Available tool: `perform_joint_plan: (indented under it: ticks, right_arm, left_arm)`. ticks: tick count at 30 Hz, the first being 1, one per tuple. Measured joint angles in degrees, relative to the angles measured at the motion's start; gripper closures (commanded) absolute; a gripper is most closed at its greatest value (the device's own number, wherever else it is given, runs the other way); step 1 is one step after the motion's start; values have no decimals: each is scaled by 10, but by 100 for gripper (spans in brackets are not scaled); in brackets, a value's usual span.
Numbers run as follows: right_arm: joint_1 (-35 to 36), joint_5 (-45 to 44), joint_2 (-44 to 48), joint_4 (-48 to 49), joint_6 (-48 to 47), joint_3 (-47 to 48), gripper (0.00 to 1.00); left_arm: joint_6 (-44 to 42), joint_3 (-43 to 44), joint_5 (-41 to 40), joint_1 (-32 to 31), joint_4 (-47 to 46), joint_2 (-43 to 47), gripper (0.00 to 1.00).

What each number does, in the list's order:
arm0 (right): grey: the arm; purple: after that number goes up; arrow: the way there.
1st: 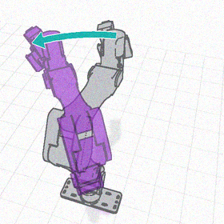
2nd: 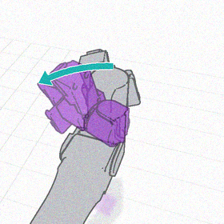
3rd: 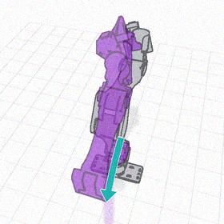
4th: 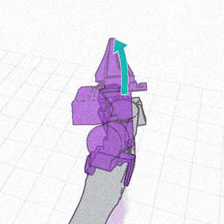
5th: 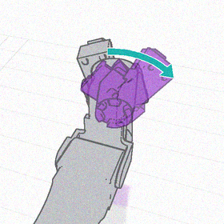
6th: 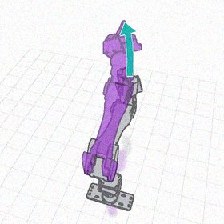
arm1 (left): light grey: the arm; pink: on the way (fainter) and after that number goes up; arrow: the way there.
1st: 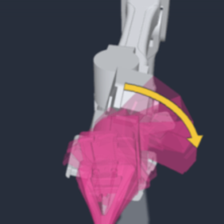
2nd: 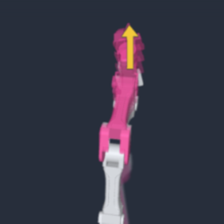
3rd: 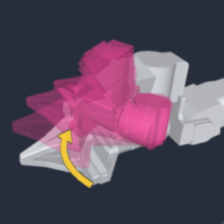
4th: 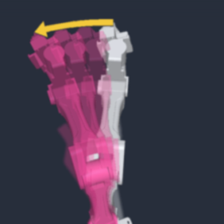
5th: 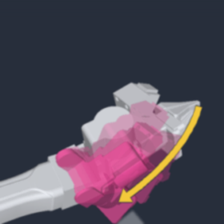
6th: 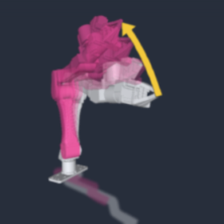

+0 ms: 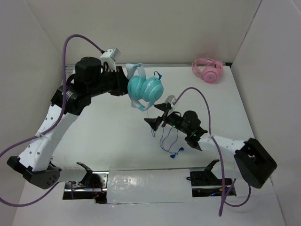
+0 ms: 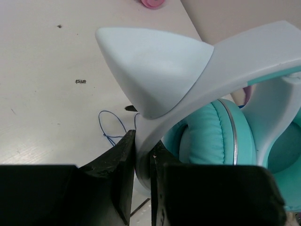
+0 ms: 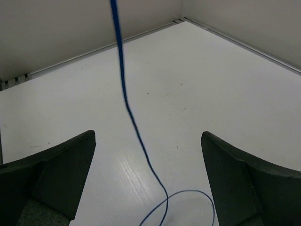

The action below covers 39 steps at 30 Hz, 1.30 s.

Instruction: Wrap the headphones

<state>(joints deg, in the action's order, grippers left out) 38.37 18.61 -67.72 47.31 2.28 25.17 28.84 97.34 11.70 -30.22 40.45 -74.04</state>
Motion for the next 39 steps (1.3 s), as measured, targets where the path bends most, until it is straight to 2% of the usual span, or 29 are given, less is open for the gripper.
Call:
perform_joint_plan:
  ticks: [3, 5, 8, 9, 10, 11, 16, 23, 29, 35, 39]
  right_arm:
    - [12, -40, -77, 49, 12, 33, 0]
    - [13, -69, -133, 71, 23, 65, 9]
    - [13, -95, -205, 81, 38, 116, 44]
    - [12, -99, -220, 81, 43, 130, 83]
    - [12, -101, -232, 80, 48, 141, 83]
    - [12, -101, -240, 80, 52, 147, 98]
    - [26, -97, -239, 64, 70, 145, 100]
    - [153, -167, -191, 20, 101, 98, 100]
    - [191, -236, -247, -34, 123, 140, 100]
    - [274, -260, -268, -90, 111, 178, 100]
    - [306, -273, -225, -156, 107, 174, 100]
  left_arm:
    - [35, 10, -15, -1, 6, 0, 100]
    - [60, 17, -23, -1, 10, 1, 100]
    - [92, 31, -34, -3, 19, 2, 100]
    - [102, 36, -38, -4, 21, 2, 100]
    - [110, 42, -42, -5, 24, 2, 100]
    - [120, 47, -48, -5, 26, 3, 100]
    - [180, 50, -101, -5, 33, 17, 100]
    - [278, 49, -188, -5, 64, 16, 100]
    - [362, 13, -222, -6, 72, 10, 100]
    - [427, 29, -273, -7, 123, -55, 100]
    - [456, 33, -307, -1, 156, -99, 100]
